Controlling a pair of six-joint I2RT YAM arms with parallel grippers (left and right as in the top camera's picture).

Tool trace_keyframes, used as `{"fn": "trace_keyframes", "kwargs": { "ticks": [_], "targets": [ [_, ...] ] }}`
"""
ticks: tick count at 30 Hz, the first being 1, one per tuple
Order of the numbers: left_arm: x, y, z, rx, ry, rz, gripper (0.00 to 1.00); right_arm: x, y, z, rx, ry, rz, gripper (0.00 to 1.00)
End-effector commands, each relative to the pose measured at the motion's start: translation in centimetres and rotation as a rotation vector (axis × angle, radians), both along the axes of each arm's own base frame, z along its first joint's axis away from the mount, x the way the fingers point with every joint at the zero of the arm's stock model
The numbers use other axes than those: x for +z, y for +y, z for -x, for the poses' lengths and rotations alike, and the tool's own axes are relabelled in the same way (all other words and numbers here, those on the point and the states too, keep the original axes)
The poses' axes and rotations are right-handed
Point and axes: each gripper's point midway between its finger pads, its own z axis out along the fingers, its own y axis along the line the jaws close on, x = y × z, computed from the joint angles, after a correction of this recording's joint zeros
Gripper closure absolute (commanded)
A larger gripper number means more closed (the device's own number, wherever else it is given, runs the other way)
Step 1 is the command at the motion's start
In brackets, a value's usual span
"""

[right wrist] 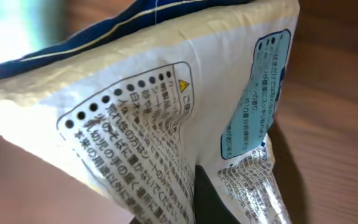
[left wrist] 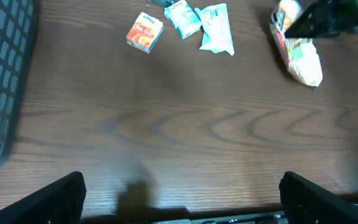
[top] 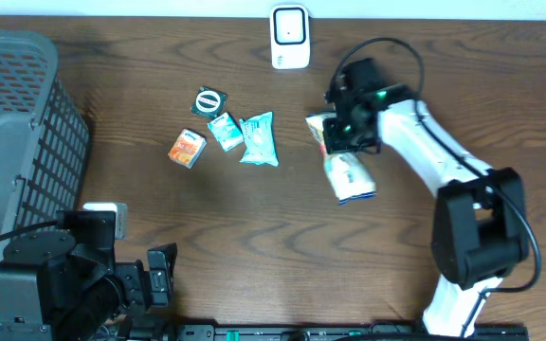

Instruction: Scan the item barcode

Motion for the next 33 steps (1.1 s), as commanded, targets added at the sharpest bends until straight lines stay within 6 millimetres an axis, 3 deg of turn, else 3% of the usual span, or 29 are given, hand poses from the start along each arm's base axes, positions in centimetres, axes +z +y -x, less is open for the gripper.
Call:
{"fn": "trace_keyframes", "kwargs": {
  "ticks": [1,7,9,12,15,18,25,27,30,33],
  "targets": [
    [0.0,0.2,-0.1,0.012,0.0,-0.003,0.02,4.9,3.5,1.4,0.063,0.094,-0.43,0.99],
    [0.0,0.2,-0.1,0.012,0.0,-0.003,0.02,5.2,2.2,2.5,0.022,0.218,-0.713,0.99],
    [0.0,0.2,-0.1,0.012,0.0,-0.003,0.02,4.0,1.2,2.6,-0.023,0.251,-0.754,0.99],
    [0.0,0.2,-0.1,0.012,0.0,-0.003,0.02,0.9,-1.2,2.5,-0.124,0.265,-0.698,0.99],
    [0.0,0.2,-0.1,0.012,0.0,-0.003,0.02,-2.4,-5.2,1.7,-0.239,0.24,-0.49,0.99],
    [0.0,0.2,-0.1,0.012,0.0,-0.003,0.02,-3.5,-9.1,0.7,-0.331,0.223,-0.336,0.86],
    [0.0,0.2,-0.1,0.012,0.0,-0.003,0.02,-0.5,-16.2,-0.7,-0.418,0.211,-0.054,0.52],
    [0.0,0.2,-0.1,0.012,0.0,-0.003,0.02,0.6,-17.1,-0.7,-0.426,0.215,0.012,0.48],
    [0.0,0.2,-0.1,0.012,0.0,-0.003,0.02,2.3,-16.5,-0.4,-0.366,0.218,0.039,0.42],
    [0.0,0.2,-0.1,0.012,0.0,-0.003,0.02,2.7,-14.7,0.8,-0.255,0.238,0.056,0.3]
  ]
}}
